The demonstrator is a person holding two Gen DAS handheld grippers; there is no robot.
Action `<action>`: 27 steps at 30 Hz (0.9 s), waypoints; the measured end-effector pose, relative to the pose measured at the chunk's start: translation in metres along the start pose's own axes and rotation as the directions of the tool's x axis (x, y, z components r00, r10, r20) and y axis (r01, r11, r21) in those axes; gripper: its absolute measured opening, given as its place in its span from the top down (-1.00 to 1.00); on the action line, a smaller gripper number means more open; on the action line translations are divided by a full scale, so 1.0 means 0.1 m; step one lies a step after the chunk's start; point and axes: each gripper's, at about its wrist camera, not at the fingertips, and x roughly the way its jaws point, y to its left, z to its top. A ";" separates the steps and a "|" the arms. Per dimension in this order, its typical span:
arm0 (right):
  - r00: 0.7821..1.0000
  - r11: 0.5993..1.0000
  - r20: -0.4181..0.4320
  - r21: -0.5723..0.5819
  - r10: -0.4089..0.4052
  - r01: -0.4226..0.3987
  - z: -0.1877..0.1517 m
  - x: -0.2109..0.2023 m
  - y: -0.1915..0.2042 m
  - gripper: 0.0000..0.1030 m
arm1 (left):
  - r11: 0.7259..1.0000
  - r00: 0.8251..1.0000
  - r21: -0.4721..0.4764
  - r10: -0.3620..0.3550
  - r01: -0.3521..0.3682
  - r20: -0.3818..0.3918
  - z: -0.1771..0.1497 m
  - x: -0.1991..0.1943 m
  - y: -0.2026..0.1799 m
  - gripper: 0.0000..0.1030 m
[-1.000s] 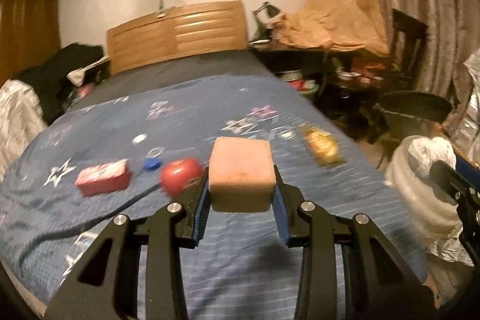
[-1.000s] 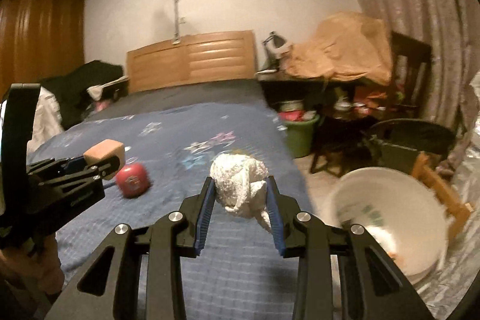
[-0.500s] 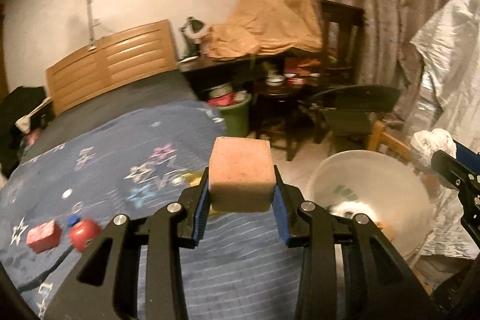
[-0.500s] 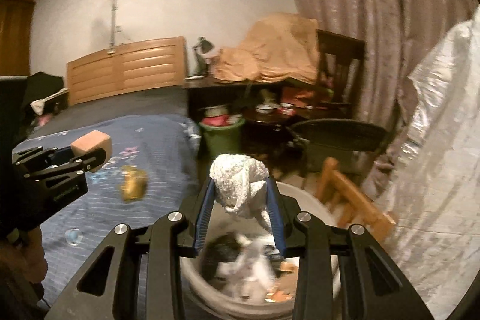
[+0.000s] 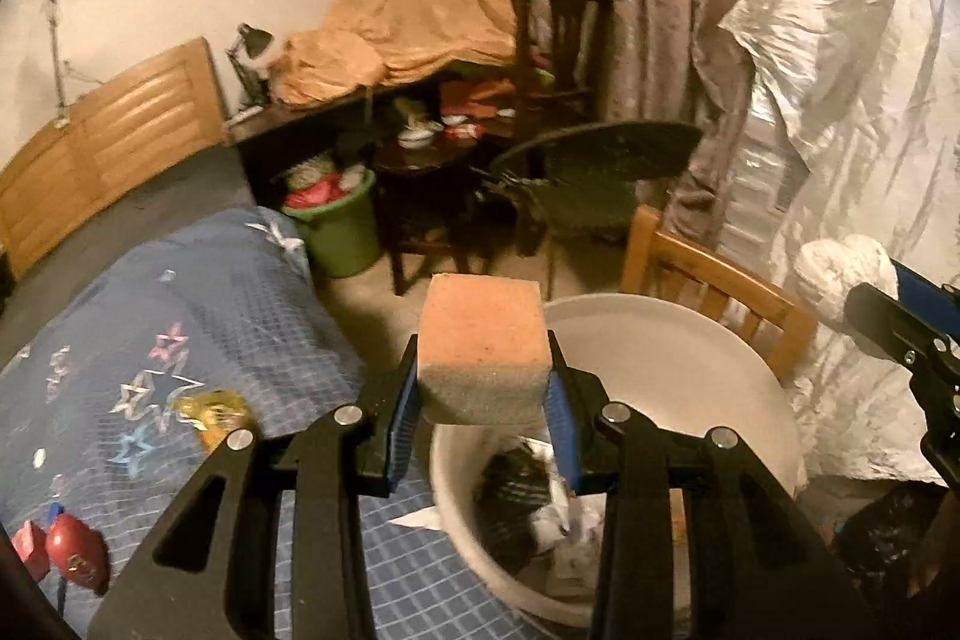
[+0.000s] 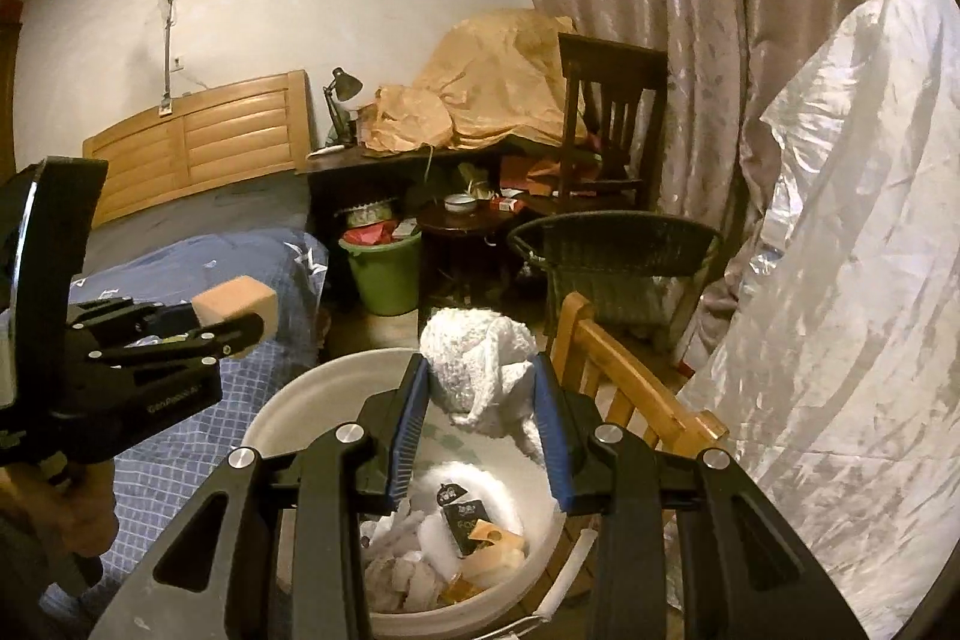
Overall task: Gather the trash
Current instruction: 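Carry the sponge block and tissue over the white bucket with both tools, then open both tools to drop the sponge and tissue into the bucket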
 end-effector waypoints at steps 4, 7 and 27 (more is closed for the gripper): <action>1.000 1.000 -0.012 0.002 0.004 -0.004 -0.04 0.08 0.00 0.29 | 0.998 0.998 0.021 -0.052 0.053 -0.025 -0.06 0.10 -0.03 0.31; 1.000 1.000 -0.018 0.006 0.010 -0.009 -0.05 0.14 -0.02 0.29 | 0.996 0.996 0.037 -0.078 0.079 -0.034 -0.08 0.14 -0.08 0.31; 0.999 0.995 -0.015 0.093 -0.031 0.032 -0.43 -0.05 -0.06 -0.61 | 0.999 0.998 -0.020 -0.040 0.039 -0.044 -0.33 -0.01 0.04 -0.59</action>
